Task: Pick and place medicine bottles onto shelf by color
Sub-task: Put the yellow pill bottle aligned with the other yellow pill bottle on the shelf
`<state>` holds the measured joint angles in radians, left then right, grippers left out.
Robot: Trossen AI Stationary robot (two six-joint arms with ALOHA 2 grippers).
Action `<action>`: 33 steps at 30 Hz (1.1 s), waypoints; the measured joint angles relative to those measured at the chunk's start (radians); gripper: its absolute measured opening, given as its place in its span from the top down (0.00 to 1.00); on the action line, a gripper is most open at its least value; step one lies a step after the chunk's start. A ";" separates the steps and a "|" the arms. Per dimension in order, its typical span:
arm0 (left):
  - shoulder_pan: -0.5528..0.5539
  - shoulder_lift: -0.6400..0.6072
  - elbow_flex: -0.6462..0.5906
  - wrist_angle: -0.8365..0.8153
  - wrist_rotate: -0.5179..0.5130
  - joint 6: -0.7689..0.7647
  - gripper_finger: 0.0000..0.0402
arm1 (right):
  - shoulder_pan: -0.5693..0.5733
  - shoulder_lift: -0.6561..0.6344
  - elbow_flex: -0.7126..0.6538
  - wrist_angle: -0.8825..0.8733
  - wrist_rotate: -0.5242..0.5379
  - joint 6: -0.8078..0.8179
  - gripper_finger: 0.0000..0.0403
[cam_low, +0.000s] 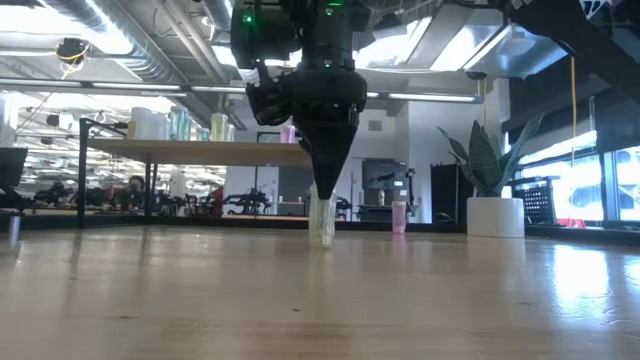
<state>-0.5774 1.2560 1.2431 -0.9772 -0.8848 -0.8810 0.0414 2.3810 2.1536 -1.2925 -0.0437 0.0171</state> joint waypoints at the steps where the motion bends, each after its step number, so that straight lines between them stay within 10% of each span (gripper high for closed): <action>1: 0.000 0.000 0.000 0.000 0.000 0.000 0.44 | 0.000 0.000 0.002 -0.004 0.000 -0.006 0.57; 27: -0.014 0.000 0.000 -0.002 0.087 -0.003 0.44 | 0.006 -0.180 0.196 -0.192 0.005 0.031 0.57; 33: -0.024 0.000 -0.065 0.052 0.087 0.004 0.44 | 0.045 -0.316 0.196 -0.194 0.148 0.075 0.57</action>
<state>-0.6012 1.2564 1.1780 -0.9249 -0.7975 -0.8773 0.0863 2.0652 2.3493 -1.4869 0.1040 0.0925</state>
